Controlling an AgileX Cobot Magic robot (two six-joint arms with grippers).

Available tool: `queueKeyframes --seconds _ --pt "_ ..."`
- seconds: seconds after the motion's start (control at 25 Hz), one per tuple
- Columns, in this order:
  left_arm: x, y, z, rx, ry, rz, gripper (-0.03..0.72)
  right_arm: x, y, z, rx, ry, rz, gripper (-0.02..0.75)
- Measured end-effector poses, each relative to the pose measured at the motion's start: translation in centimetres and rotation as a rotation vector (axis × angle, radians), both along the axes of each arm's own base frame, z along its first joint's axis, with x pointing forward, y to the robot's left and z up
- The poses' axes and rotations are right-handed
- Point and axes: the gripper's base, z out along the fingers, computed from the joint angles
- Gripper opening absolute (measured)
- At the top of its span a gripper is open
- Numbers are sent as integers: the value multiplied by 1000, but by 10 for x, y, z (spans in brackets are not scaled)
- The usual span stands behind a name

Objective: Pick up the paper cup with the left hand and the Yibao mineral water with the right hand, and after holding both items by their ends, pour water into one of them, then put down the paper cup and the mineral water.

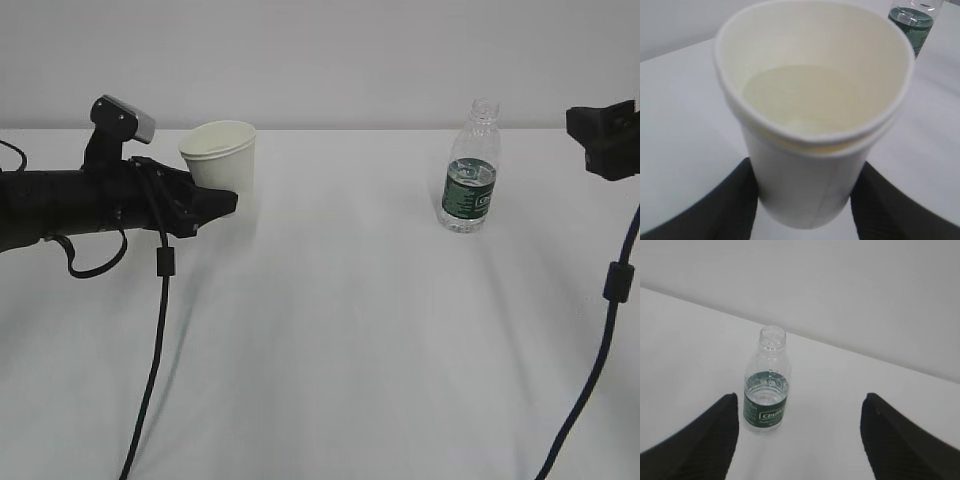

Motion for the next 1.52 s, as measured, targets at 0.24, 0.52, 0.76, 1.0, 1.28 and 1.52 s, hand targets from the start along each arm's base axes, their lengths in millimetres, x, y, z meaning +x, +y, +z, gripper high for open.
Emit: queueKeyframes --seconds 0.24,0.52,0.76,1.0,1.28,1.52 --pt "0 0 0 0 0 0 394 -32 -7 14 -28 119 -38 575" --pt "0 0 0 0 0 0 394 -76 -14 36 -37 164 -77 575" --pt "0 0 0 0 0 0 394 -102 -17 45 -36 173 -95 575" --pt "0 0 0 0 0 0 394 -106 -17 45 -10 187 -97 575" --pt "2 4 -3 19 26 53 394 -106 -17 44 -5 196 -98 575" --pt "5 8 -5 42 37 108 394 -107 -17 42 -3 221 -100 575"
